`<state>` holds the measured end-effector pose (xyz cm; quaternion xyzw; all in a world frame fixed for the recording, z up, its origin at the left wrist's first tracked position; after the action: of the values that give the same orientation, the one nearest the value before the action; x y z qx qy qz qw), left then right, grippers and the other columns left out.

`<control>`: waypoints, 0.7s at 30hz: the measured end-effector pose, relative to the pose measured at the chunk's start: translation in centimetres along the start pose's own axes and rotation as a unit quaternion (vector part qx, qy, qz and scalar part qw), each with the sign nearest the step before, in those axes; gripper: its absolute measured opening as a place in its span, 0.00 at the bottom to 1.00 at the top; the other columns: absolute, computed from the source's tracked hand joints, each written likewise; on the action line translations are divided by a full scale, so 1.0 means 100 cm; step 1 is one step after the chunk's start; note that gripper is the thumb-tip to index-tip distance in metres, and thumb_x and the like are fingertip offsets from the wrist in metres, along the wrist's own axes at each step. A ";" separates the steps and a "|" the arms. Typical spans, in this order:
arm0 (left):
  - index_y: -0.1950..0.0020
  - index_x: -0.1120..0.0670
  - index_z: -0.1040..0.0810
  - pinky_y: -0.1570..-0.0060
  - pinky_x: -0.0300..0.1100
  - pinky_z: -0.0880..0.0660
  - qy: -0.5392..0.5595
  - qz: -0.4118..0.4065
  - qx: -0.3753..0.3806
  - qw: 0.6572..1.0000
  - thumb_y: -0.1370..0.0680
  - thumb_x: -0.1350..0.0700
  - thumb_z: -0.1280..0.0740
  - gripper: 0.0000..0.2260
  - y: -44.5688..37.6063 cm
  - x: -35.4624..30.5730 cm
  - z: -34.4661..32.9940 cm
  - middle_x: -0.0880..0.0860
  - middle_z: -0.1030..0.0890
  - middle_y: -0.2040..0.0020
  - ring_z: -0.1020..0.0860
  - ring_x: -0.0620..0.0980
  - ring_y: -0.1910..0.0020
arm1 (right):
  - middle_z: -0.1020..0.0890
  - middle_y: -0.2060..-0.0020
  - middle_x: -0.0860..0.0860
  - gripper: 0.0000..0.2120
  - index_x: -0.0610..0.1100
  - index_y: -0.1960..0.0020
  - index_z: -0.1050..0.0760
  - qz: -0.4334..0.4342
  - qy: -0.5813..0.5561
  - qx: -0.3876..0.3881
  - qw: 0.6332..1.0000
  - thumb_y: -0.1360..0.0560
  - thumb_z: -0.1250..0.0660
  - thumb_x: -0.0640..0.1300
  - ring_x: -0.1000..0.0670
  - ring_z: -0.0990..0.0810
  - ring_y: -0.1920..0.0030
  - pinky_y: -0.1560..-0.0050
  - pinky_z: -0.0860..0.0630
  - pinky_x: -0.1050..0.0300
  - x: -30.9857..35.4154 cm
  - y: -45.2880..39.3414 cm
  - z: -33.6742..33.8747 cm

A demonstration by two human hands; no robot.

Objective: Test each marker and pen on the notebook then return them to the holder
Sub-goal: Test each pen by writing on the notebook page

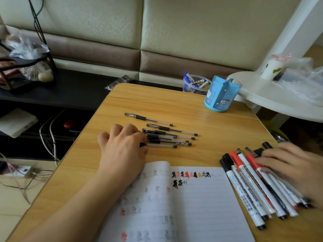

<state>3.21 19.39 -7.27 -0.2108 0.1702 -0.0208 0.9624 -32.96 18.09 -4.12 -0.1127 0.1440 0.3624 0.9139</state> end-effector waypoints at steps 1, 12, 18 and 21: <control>0.55 0.47 0.16 0.49 0.51 0.45 -0.004 0.002 0.004 1.000 0.28 0.52 0.26 0.04 0.000 0.000 -0.001 0.47 0.22 0.48 0.31 0.55 0.45 | 0.26 0.41 0.56 0.24 0.57 0.34 0.33 -0.054 0.028 0.041 0.997 0.27 0.33 0.44 0.46 0.27 0.40 0.54 0.23 0.45 -0.015 0.045 -0.016; 0.48 0.50 0.28 0.62 0.27 0.35 0.313 -0.194 -0.002 0.930 0.18 0.52 0.40 0.04 0.011 -0.036 0.035 0.39 0.28 0.58 0.29 0.37 0.60 | 0.21 0.57 0.63 0.23 0.59 0.38 0.26 -0.194 -0.293 -0.168 0.921 0.27 0.41 0.68 0.68 0.25 0.56 0.55 0.29 0.77 0.085 0.001 0.072; 0.50 0.56 0.22 0.60 0.31 0.33 0.321 -0.337 0.153 0.872 0.17 0.50 0.43 0.14 0.029 -0.054 0.034 0.48 0.26 0.58 0.28 0.43 0.60 | 0.19 0.60 0.55 0.27 0.61 0.30 0.34 -0.102 -0.477 -0.160 0.858 0.25 0.44 0.70 0.55 0.18 0.59 0.61 0.23 0.60 0.146 -0.043 0.063; 0.49 0.55 0.22 0.59 0.33 0.29 0.348 -0.333 0.165 0.861 0.18 0.52 0.42 0.11 0.030 -0.053 0.034 0.49 0.24 0.56 0.25 0.45 0.59 | 0.16 0.56 0.54 0.20 0.58 0.30 0.30 -0.075 -0.518 -0.174 0.834 0.21 0.42 0.59 0.54 0.17 0.55 0.57 0.22 0.59 0.147 -0.047 0.065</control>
<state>-0.72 24.04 -3.87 -0.0719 0.4082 -0.4397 0.7967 -18.29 25.96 -2.63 -0.0759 -0.4246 0.3168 0.8447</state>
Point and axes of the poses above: each hand's wrist, its own y-axis away from the middle knuckle, its own z-axis out of the back of the hand, x = y × z, the point moved 2 cm from there along -y, towards the middle knuckle
